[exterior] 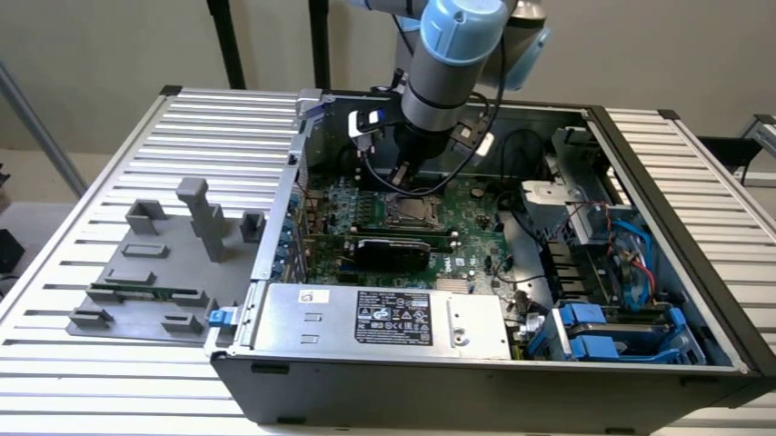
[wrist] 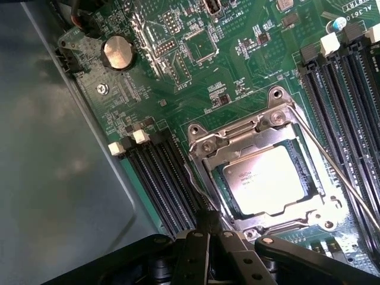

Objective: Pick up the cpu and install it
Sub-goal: 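Install the first cpu locking lever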

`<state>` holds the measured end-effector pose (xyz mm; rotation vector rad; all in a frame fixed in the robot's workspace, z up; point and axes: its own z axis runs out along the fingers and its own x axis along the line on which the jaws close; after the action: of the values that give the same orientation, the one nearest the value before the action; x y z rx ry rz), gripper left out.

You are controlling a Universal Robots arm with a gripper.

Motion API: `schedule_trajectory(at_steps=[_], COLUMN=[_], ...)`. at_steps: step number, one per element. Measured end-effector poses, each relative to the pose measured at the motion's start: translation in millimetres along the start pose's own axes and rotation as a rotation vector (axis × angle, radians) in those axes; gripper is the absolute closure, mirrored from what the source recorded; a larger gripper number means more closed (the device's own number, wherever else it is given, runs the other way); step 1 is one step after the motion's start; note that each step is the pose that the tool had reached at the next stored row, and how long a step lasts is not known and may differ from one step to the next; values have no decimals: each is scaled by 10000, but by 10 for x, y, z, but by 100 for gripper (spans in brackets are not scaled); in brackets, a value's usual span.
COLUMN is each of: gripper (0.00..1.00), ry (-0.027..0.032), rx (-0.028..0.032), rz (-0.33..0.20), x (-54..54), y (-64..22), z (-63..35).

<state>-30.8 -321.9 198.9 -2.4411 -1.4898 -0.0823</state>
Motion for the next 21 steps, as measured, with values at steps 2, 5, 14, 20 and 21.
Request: schedule_trajectory(at_steps=[2, 5, 14, 20, 21], gripper=[89, 89, 89, 89, 89], ry=[28, 59, 76, 79, 79], rx=[-25, -47, -46, -44, -44], rz=[125, 236, 268, 268, 268], x=[4, 5, -14, -33, -35], y=[-2, -5, -100, -165, -174], z=[8, 9, -89, -134, -142])
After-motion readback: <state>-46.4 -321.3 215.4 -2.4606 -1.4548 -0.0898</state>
